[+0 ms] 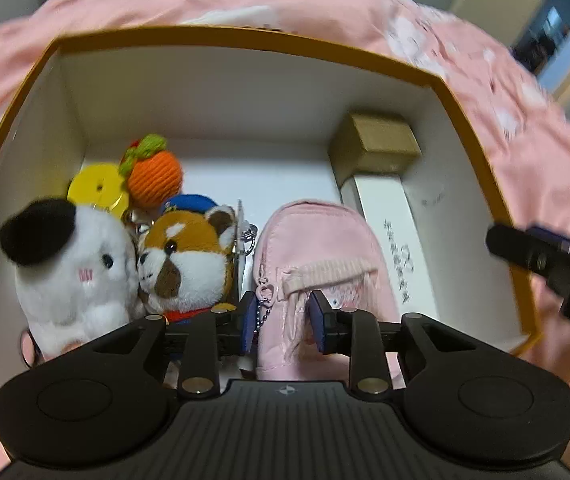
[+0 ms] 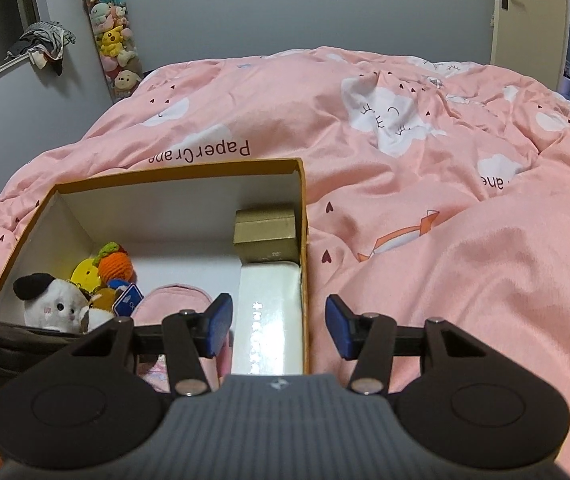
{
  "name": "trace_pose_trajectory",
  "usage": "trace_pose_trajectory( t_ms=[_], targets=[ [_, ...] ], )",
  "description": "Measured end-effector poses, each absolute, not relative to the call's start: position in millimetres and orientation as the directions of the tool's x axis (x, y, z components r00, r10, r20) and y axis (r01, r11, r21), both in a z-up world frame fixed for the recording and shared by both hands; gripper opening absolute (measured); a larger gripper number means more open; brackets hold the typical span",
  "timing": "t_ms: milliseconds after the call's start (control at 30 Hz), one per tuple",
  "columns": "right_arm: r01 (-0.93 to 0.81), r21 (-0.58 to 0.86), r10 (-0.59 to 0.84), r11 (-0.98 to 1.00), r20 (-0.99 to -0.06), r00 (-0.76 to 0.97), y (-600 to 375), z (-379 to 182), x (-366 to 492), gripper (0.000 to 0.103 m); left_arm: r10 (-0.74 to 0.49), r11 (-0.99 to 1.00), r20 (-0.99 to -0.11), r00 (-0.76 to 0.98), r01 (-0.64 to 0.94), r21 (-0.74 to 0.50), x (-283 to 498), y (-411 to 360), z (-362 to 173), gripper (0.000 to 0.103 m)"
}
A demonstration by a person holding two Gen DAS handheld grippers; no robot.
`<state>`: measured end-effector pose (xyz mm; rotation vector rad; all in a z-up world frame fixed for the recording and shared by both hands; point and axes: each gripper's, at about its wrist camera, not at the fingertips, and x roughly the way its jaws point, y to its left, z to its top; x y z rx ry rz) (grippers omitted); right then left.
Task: Organize objects
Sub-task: 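Carry the backpack and card holder into the orange box and release them, then withdraw both tools from the box toward the grey card box and photo card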
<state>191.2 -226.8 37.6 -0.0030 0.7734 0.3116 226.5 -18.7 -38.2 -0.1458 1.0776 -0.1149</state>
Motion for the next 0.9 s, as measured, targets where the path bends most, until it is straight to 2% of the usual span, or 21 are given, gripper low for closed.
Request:
trace_pose_trajectory(
  t_ms=[167,300,400,433,467,533,633,800,900],
  targets=[
    [-0.286,0.112,0.284,0.952,-0.671,0.685,-229,44,183,0.054,-0.146,0.989,-0.827,0.543,0.057,-0.138,211,-19,-22,0.036],
    [-0.314,0.149,0.334,0.938,-0.641,0.691,-234,55,171,0.055,-0.163,0.986,-0.714,0.681,0.085,-0.144,177,-12,19,0.049],
    [-0.358,0.193,0.398,0.913,-0.614,0.682,-236,64,158,0.055,-0.167,0.985,-0.64,0.75,0.106,-0.133,150,-8,43,0.05],
    [-0.377,0.194,0.413,0.906,-0.601,0.684,-235,67,151,0.059,-0.17,0.985,-0.627,0.76,0.113,-0.13,141,-7,48,0.051],
    [-0.395,0.189,0.426,0.899,-0.586,0.689,-235,70,144,0.07,-0.177,0.984,-0.617,0.767,0.124,-0.128,132,-5,51,0.052],
    [-0.428,0.178,0.449,0.886,-0.561,0.695,-233,74,129,0.08,-0.183,0.983,-0.621,0.762,0.147,-0.108,116,-5,53,0.06],
    [-0.473,0.167,0.475,0.865,-0.575,0.666,-227,73,111,0.081,-0.173,0.985,-0.632,0.756,0.14,-0.101,96,-5,48,0.064],
    [-0.509,0.157,0.479,0.846,-0.644,0.597,-216,46,97,0.082,-0.098,0.995,-0.685,0.722,0.086,-0.052,80,-1,24,0.065],
    [-0.516,0.152,0.469,0.843,-0.677,0.567,-212,27,94,0.082,-0.121,0.992,-0.725,0.678,0.095,-0.077,79,7,12,0.065]
  ],
)
